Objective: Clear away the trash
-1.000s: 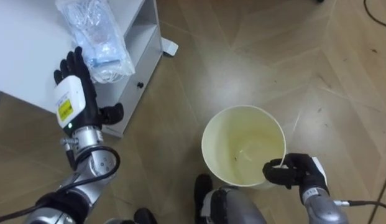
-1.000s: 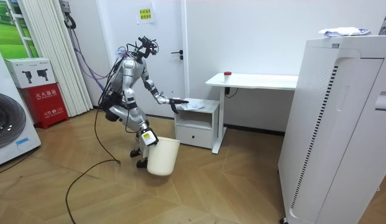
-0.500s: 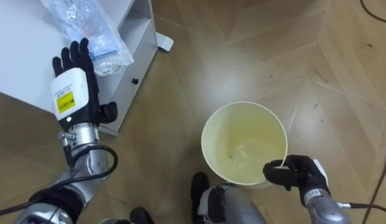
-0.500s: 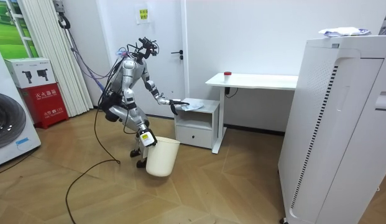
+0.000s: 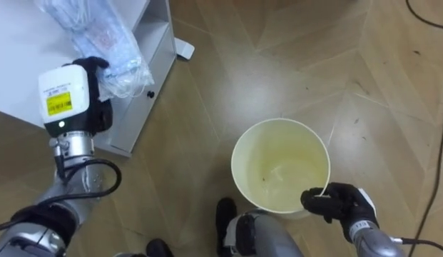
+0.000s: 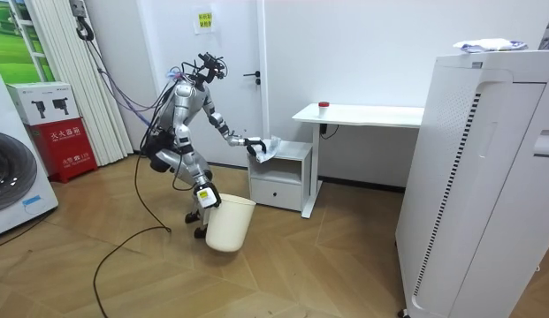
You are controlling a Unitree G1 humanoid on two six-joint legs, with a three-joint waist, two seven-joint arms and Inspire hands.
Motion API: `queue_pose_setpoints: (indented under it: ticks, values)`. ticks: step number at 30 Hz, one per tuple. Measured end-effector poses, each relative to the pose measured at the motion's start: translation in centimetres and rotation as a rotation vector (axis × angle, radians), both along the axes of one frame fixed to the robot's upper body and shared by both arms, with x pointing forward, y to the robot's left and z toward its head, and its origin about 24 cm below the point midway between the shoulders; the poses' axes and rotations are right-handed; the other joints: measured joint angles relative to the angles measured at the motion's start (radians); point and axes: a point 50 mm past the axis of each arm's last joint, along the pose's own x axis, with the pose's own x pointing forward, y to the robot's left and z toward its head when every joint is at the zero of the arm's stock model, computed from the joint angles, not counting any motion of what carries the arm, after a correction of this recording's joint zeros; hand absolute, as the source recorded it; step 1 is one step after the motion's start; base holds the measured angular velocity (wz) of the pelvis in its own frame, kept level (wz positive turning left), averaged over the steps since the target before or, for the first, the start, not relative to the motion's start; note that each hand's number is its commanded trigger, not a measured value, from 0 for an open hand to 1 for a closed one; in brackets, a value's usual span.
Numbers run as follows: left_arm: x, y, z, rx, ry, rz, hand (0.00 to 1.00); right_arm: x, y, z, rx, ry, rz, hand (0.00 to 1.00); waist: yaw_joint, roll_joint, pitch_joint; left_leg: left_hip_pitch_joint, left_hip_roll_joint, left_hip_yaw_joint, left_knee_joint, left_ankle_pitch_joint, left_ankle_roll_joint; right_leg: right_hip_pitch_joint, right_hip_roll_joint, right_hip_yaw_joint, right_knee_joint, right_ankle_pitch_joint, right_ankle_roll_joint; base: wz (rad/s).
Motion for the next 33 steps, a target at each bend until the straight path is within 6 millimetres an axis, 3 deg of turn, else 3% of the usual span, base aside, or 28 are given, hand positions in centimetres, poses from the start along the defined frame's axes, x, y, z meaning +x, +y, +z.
queue_pose_setpoints:
  ticks: [9,13,21,27,33]
  values:
    - [0.0,0.0,-1.1,0.058,0.122,-0.009,1.0,-0.1,0.2,-0.2,0.013,0.019,0.019,1.0,0.001,0.004,0.0025,0.031,0.013,0.004,-0.011,-0.003,-0.009,0.027,0.018,0.001,-0.016,0.001,-0.003,-0.03]
    - [-0.3,-0.1,-2.5,0.097,0.231,-0.016,1.0,-0.1,0.3,-0.2,0.015,0.021,0.022,1.0,0.0,0.004,0.0027,0.03,0.016,0.004,-0.011,-0.005,-0.012,0.027,0.022,0.001,-0.02,0.001,-0.003,-0.02]
    - [-0.4,0.1,-2.7,0.129,0.252,-0.017,1.0,-0.1,0.4,-0.3,0.03,0.018,0.002,1.0,-0.001,0.004,0.0026,0.033,0.015,0.003,-0.009,-0.006,-0.011,0.032,0.019,0.001,-0.018,0.001,-0.003,0.0]
    - [-0.6,-0.4,-3.4,0.02,0.252,-0.021,1.0,-0.5,0.7,-0.6,0.018,0.026,-0.022,1.0,0.0,0.005,0.0031,0.051,0.011,0.0,-0.01,-0.006,-0.011,0.052,0.017,-0.001,-0.019,-0.001,-0.001,0.01]
    - [-1.3,-3.1,-4.8,-0.214,0.217,-0.109,1.0,-1.1,1.3,-1.2,0.009,0.023,-0.027,1.0,0.005,0.004,0.0027,0.104,0.008,0.005,-0.033,-0.005,-0.011,0.102,0.017,0.0,-0.039,0.001,0.005,-0.01]
